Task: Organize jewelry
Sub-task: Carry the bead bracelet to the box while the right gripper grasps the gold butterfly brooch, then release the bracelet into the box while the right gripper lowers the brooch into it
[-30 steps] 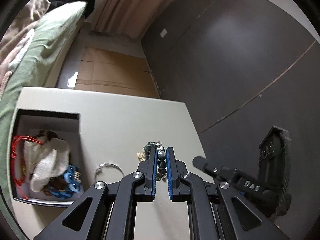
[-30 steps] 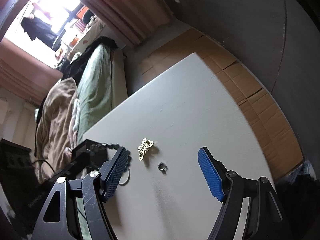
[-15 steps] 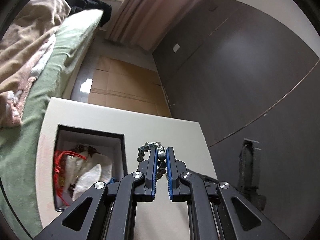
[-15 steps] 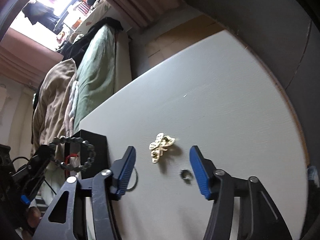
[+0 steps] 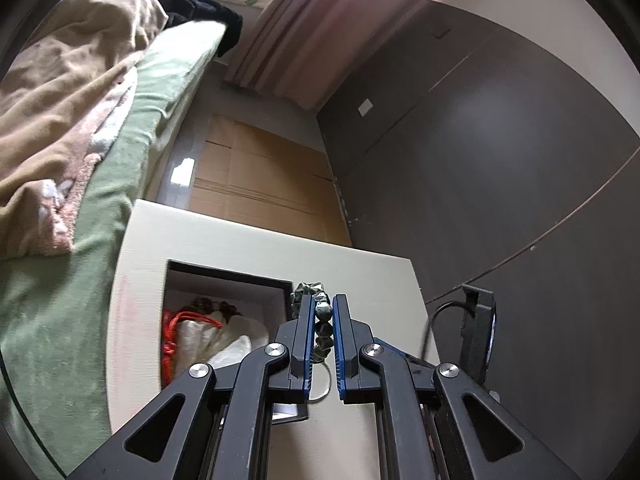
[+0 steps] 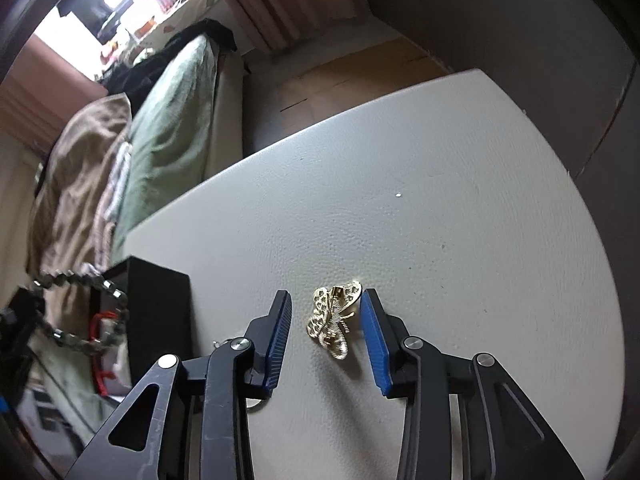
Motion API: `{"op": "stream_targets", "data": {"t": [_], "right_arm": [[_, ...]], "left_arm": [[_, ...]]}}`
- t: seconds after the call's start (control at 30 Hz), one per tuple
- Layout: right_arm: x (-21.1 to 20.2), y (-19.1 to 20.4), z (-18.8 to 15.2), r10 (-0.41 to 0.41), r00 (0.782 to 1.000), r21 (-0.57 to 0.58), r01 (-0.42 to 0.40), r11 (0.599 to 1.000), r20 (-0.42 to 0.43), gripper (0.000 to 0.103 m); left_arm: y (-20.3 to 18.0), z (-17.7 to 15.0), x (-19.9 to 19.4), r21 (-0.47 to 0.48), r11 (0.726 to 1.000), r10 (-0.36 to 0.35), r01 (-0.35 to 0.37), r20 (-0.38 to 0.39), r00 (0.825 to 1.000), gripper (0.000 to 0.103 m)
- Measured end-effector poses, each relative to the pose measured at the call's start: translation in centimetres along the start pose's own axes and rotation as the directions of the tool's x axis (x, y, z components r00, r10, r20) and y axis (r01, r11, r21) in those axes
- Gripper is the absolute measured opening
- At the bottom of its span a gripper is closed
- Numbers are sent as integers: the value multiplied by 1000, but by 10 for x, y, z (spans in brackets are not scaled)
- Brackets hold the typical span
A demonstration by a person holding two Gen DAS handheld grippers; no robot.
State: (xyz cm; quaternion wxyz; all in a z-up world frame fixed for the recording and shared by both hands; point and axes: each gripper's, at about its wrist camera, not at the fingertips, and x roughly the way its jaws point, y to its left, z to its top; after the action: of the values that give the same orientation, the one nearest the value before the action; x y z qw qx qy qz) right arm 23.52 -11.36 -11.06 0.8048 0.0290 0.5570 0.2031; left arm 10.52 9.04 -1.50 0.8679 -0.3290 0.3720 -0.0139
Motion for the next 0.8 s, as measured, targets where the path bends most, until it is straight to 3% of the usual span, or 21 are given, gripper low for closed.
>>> {"op": "stream_targets", "data": {"t": [0.1, 0.23, 0.5, 0.6, 0.7, 0.8], "right_arm": [[1, 7, -3, -77, 997, -68, 77, 995, 14, 19], [-5, 0, -3, -50, 999, -52, 51, 997, 15, 15], [-21, -3, -16, 15, 1000, -33, -14, 999, 22, 14], [-35, -4, -18, 49, 998, -19, -48, 999, 49, 14], [-52, -7, -22, 89, 993, -12, -89, 996, 79, 14], [-62, -6, -26, 118, 989, -11, -117, 993, 92, 14]], "left_arm": [[6, 1, -4, -8, 1000, 3, -3, 2, 1000, 8], [13, 2, -10, -19, 1000, 10, -10, 8, 1000, 8], [24, -7, -5, -43, 999, 15, -16, -17, 1000, 8], [38, -11, 0, -84, 994, 62, -63, -11, 998, 9], [53, -16, 9, -153, 986, 61, -72, -70, 996, 10], [51, -18, 7, -136, 987, 77, -87, -77, 994, 13]]}}
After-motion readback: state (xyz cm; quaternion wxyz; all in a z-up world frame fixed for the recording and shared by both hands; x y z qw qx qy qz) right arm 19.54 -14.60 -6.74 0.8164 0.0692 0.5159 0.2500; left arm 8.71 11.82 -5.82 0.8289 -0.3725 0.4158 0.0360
